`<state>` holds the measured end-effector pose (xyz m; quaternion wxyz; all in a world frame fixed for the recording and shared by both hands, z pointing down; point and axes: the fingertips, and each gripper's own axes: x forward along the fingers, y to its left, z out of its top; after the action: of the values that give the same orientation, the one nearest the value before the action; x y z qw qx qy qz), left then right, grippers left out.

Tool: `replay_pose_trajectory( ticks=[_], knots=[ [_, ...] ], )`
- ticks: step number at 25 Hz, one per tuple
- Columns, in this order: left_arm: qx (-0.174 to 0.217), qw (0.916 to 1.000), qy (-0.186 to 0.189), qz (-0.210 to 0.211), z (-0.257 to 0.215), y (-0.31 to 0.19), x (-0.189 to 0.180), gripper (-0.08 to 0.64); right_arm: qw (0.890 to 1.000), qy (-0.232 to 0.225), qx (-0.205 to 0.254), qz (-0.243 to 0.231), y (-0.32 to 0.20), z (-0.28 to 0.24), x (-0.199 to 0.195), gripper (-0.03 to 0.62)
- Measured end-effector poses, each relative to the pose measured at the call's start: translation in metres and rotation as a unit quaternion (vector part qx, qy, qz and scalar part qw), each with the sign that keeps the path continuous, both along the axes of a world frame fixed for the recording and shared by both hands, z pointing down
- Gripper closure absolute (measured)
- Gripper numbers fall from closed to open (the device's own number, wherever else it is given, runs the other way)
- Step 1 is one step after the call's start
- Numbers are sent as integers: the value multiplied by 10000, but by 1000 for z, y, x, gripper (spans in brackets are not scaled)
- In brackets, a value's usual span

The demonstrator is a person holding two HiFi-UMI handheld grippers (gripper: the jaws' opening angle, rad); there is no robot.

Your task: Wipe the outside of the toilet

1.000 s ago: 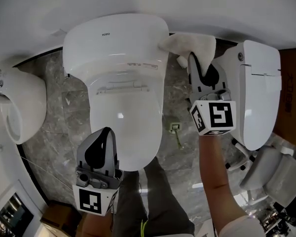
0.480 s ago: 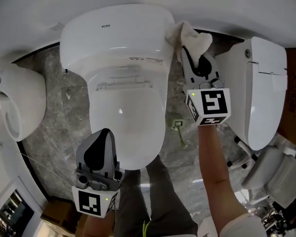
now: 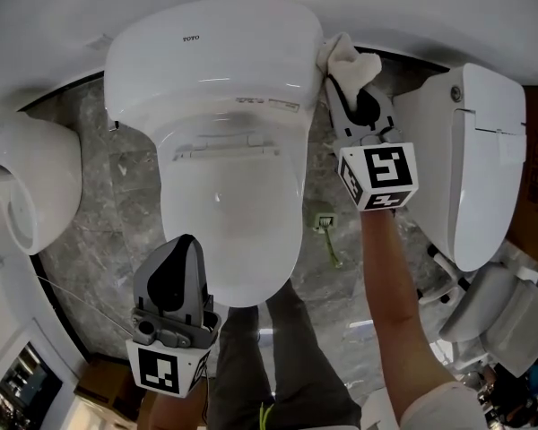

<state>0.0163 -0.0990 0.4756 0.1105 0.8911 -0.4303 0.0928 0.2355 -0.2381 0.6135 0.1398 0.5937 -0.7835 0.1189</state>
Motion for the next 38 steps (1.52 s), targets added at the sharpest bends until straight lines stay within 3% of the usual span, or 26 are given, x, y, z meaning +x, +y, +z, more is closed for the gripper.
replay_pose_trajectory(
  ticks=[6,22,38],
  knots=[
    [-33,10000,6,36,9,1,2,542,9993,-247,-180,-213,0,23,3,522],
    [-183,9997,-103,77,37,8,6,541,9974,28,-691,-206,5,100,9,522],
    [-160,9997,-194,52,53,12,-2,543,9952,78,-961,-142,17,146,7,522]
  ],
)
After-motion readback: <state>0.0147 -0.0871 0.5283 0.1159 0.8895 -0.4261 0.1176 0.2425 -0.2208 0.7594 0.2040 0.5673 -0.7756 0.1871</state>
